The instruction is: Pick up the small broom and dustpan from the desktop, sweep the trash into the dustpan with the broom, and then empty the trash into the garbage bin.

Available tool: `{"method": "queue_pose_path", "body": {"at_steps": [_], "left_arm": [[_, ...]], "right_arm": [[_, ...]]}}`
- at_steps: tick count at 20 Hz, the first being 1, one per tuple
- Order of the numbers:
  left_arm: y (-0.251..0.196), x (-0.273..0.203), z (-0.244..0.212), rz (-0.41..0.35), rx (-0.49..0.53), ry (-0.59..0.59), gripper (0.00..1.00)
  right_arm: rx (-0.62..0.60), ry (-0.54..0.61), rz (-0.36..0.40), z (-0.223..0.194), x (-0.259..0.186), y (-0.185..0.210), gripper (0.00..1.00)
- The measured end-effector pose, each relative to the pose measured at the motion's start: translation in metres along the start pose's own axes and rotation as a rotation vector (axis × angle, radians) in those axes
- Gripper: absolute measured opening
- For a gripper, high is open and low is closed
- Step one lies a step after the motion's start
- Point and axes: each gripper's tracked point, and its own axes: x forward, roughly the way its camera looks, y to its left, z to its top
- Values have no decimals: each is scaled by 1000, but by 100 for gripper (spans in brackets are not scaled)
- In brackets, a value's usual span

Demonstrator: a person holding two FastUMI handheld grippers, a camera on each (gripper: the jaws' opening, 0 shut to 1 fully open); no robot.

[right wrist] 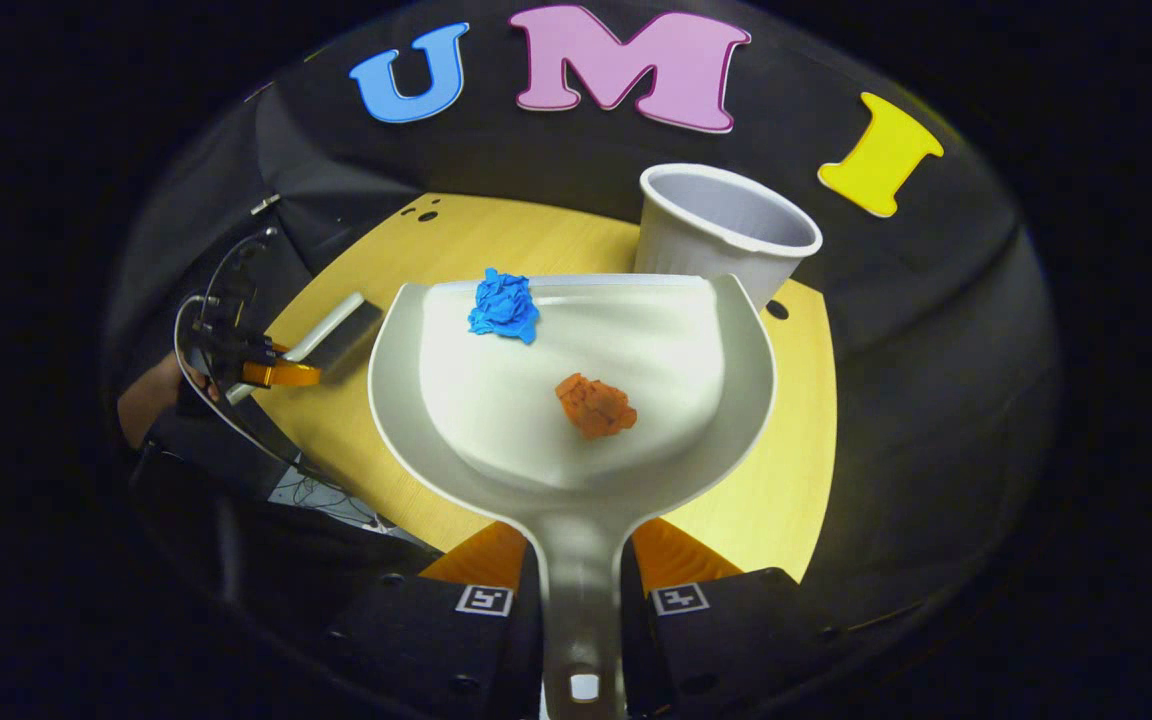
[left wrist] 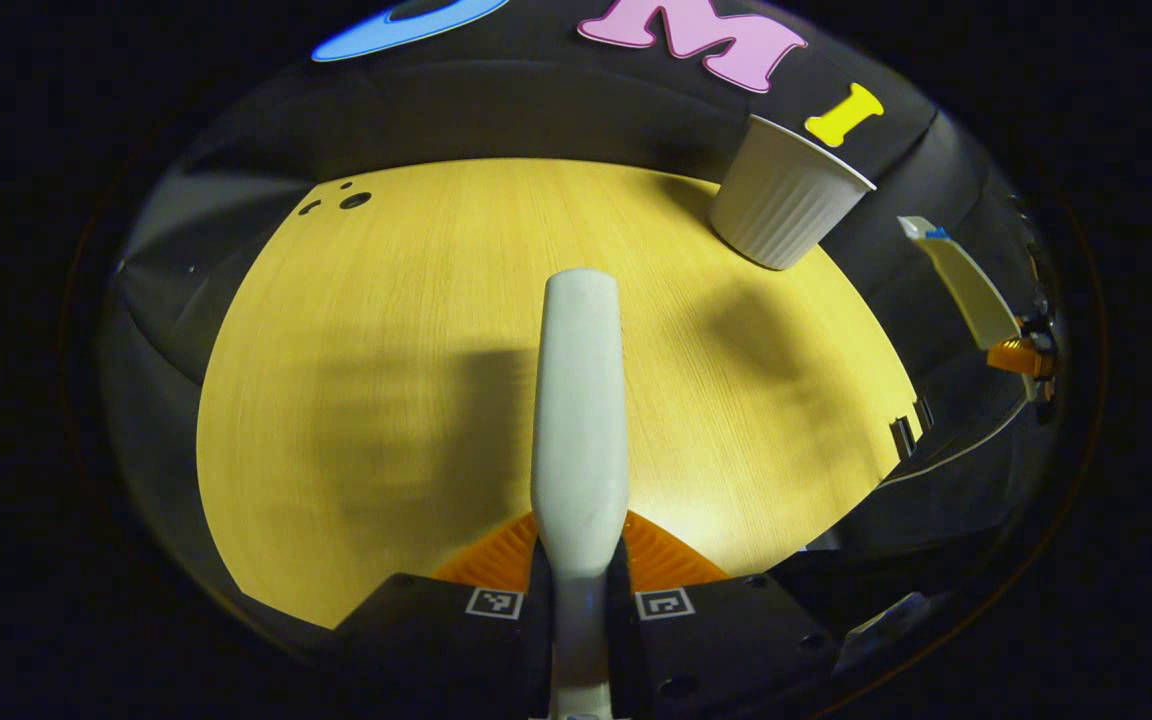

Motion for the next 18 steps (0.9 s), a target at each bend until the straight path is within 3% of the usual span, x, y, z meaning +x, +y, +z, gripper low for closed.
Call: {"method": "queue_pose_path", "body": {"at_steps": [6, 11, 18], "left_arm": [[5, -6, -8, -6, -71, -20, 27], [-3, -1, -27, -26, -214, -29, 26], [26, -12, -36, 15, -298, -62, 27]], "right_arm": [[86, -61, -56, 27, 4, -11, 35], [128, -89, -172, 48, 13, -39, 35], [183, -49, -320, 62, 36, -71, 35]]}}
